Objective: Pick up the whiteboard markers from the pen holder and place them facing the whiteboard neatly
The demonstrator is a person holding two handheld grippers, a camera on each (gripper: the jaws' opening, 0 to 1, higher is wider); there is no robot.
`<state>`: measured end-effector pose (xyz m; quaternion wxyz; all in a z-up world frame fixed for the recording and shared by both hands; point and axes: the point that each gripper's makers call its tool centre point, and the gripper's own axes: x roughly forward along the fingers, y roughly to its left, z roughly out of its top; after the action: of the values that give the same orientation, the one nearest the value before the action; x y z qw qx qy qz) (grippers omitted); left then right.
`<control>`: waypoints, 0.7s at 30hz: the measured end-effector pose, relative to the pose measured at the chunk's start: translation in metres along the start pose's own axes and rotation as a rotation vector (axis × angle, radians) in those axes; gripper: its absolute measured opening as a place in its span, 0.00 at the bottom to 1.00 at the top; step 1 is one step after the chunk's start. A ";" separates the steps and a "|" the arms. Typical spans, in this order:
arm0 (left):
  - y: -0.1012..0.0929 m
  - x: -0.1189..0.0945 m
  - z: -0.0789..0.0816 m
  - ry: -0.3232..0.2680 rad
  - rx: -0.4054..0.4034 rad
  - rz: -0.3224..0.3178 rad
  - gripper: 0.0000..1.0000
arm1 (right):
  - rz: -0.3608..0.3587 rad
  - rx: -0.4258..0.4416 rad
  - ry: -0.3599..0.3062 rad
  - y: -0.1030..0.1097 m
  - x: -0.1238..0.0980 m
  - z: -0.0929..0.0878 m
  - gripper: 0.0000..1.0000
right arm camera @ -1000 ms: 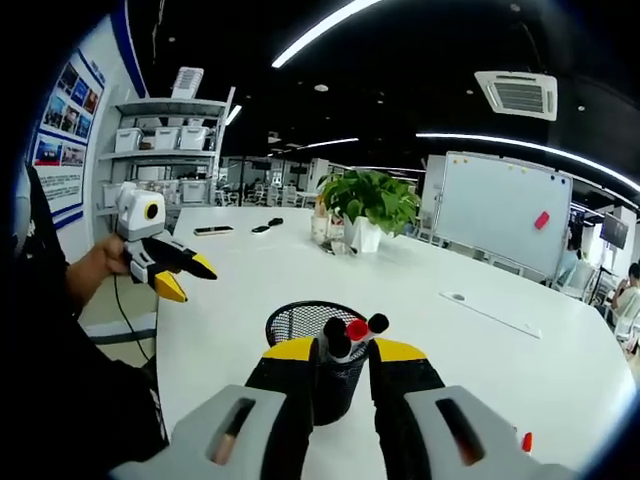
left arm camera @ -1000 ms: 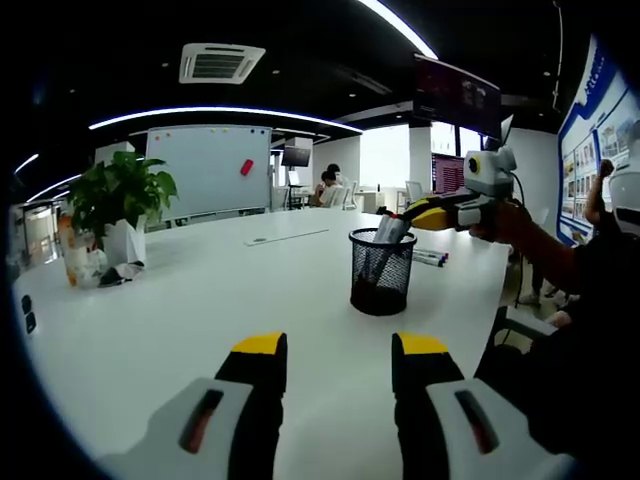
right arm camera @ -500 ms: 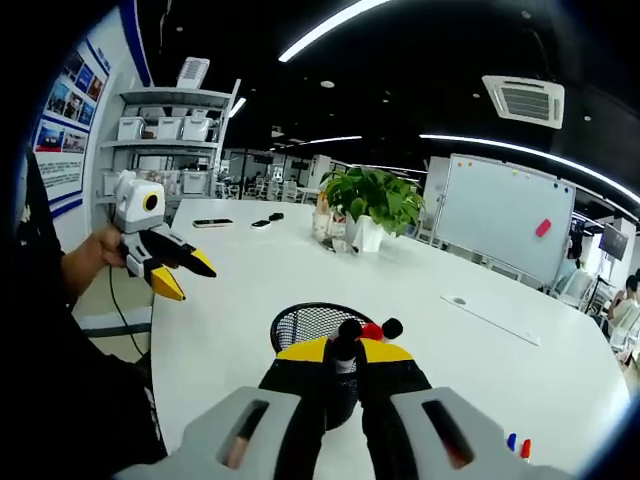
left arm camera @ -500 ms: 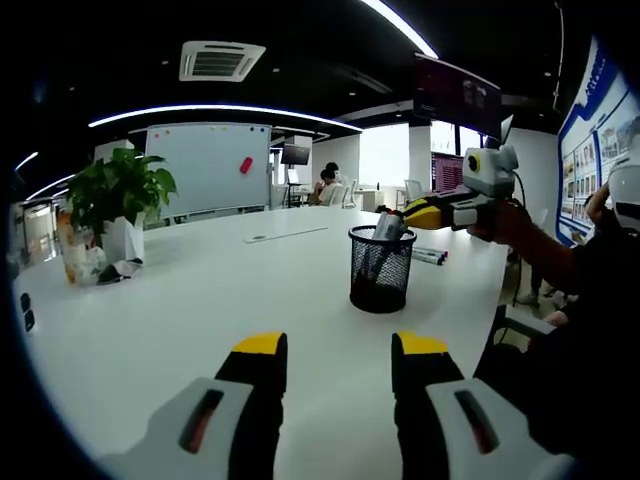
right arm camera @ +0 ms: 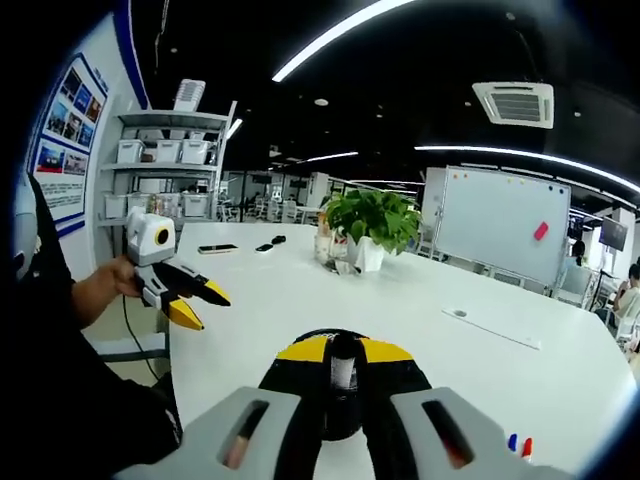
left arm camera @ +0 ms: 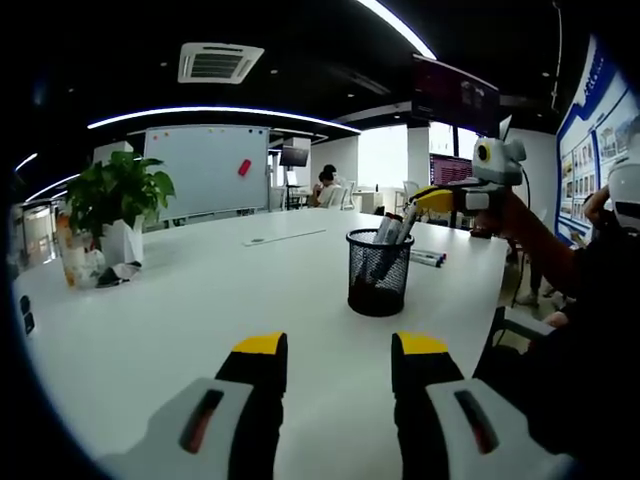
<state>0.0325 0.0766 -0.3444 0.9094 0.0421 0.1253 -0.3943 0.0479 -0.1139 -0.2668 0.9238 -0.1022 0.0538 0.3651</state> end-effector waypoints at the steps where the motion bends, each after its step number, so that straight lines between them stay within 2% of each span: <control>1: 0.000 0.000 0.000 0.000 0.001 0.000 0.43 | 0.001 0.006 -0.008 0.000 -0.002 0.002 0.13; 12: -0.001 0.001 -0.001 0.002 0.002 -0.002 0.43 | -0.016 0.038 -0.055 -0.001 -0.029 0.017 0.13; 16: -0.001 0.001 -0.001 0.001 0.003 -0.002 0.43 | -0.015 0.031 -0.046 0.002 -0.037 0.013 0.13; 21: -0.001 0.001 -0.001 0.002 0.004 -0.005 0.43 | -0.025 0.044 -0.013 0.005 -0.042 -0.005 0.13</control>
<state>0.0320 0.0753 -0.3457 0.9083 0.0440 0.1255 -0.3966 0.0135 -0.1397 -0.2655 0.9306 -0.0800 0.0548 0.3530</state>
